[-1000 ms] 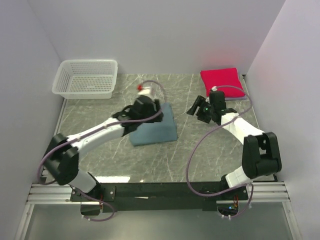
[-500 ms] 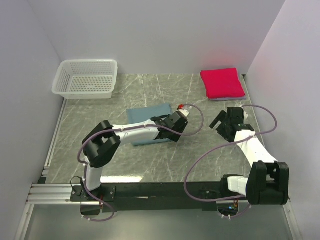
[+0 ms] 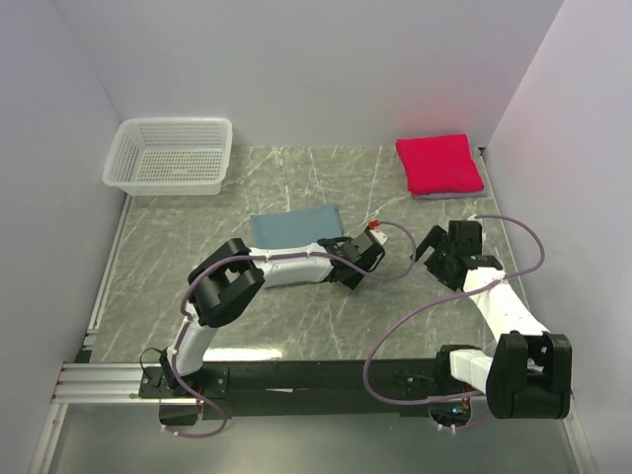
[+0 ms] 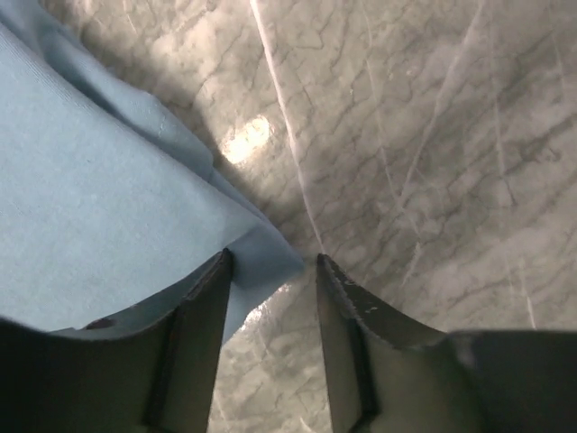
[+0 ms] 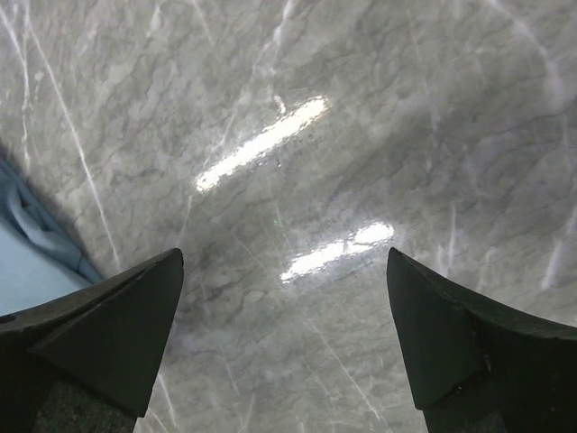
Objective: Fold and stack the t-shirts
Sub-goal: Neatly place the folded tshirt to the corner
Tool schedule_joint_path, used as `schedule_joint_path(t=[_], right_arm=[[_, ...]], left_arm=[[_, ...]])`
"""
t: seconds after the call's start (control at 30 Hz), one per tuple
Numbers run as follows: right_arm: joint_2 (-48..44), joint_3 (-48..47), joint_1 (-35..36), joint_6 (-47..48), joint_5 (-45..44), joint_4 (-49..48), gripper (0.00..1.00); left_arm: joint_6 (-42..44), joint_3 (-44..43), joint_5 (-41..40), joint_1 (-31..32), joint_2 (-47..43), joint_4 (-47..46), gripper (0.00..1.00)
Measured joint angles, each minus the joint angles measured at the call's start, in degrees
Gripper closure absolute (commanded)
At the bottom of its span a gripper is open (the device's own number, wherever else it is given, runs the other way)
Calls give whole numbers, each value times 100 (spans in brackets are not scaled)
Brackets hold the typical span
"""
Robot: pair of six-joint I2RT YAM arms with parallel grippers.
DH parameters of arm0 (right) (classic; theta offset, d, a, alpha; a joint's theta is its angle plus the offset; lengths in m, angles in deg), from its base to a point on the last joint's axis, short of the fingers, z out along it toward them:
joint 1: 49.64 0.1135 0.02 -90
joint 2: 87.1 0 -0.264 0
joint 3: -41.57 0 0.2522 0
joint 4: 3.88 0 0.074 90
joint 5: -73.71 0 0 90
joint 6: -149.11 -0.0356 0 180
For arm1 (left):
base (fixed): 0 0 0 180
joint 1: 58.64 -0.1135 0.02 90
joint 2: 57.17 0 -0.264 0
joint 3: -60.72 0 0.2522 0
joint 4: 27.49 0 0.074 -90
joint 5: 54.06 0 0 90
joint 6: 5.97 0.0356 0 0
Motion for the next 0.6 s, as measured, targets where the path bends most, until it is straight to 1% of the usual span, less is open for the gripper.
schedule_joint_path(t=[0.03,0.07,0.1,0.17,0.2,0.23,0.4,0.5,0.6], right_arm=[[0,20,0,0,66,-22,1],[0,28,0,2,114,-35,1],[0,33,0,2,190,-57,2],[-2,87,0,4,358,-208,3],[-2,136,0,2,459,-304,4],[0,177,0,0,553,-380,4],[151,487,0,-179,1309,-1082,4],[503,664,0,-514,1873,-1816,3],[1123,874,31,-1110,2505,-2846,3]], left_arm=[[7,-52,-35,9,52,22,59],[9,-90,-57,11,79,13,63],[0,-103,-87,11,96,13,72],[-20,-101,-190,11,114,2,87],[-9,-94,-260,9,120,0,97],[-37,-94,-286,9,120,-4,99],[-68,-74,-389,31,114,-26,99],[-133,87,-409,28,-9,-116,99],[-210,367,-367,2,-278,-175,100]])
